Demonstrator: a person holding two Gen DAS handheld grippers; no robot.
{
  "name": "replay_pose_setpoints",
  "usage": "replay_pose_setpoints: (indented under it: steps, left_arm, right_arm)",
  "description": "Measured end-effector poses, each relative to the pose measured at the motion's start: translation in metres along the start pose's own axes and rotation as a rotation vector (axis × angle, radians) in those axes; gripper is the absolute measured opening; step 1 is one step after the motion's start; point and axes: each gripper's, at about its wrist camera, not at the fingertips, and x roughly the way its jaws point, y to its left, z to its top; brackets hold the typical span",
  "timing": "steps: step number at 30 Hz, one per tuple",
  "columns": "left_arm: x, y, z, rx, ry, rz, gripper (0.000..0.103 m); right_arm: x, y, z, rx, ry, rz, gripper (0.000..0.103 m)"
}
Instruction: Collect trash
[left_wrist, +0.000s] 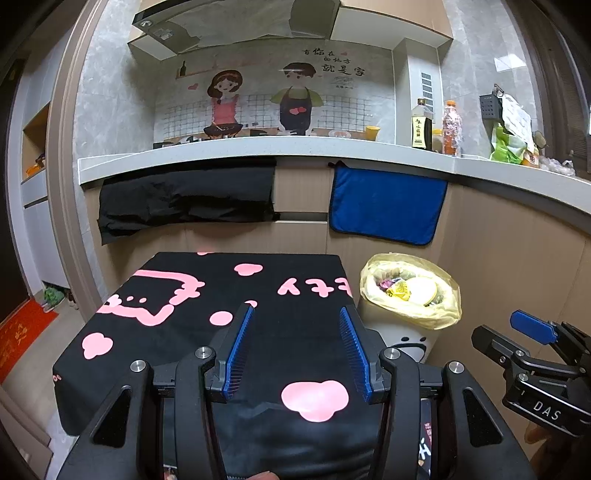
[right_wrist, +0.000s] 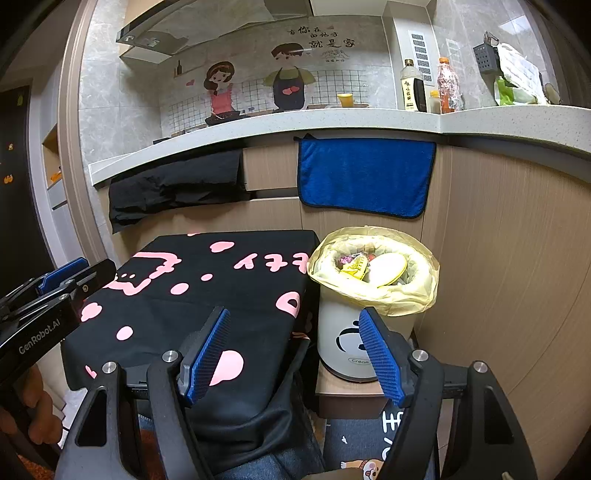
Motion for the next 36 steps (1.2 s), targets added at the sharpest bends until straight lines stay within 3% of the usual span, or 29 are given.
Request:
replay_pose_setpoints:
  steps: [36]
  left_arm:
    - [-0.002, -0.008, -0.005, 0.04, -0.002, -0.051, 0.049]
  right_arm:
    - [-0.015, -0.004, 0.004, 0.001, -0.046, -0.054, 0.07]
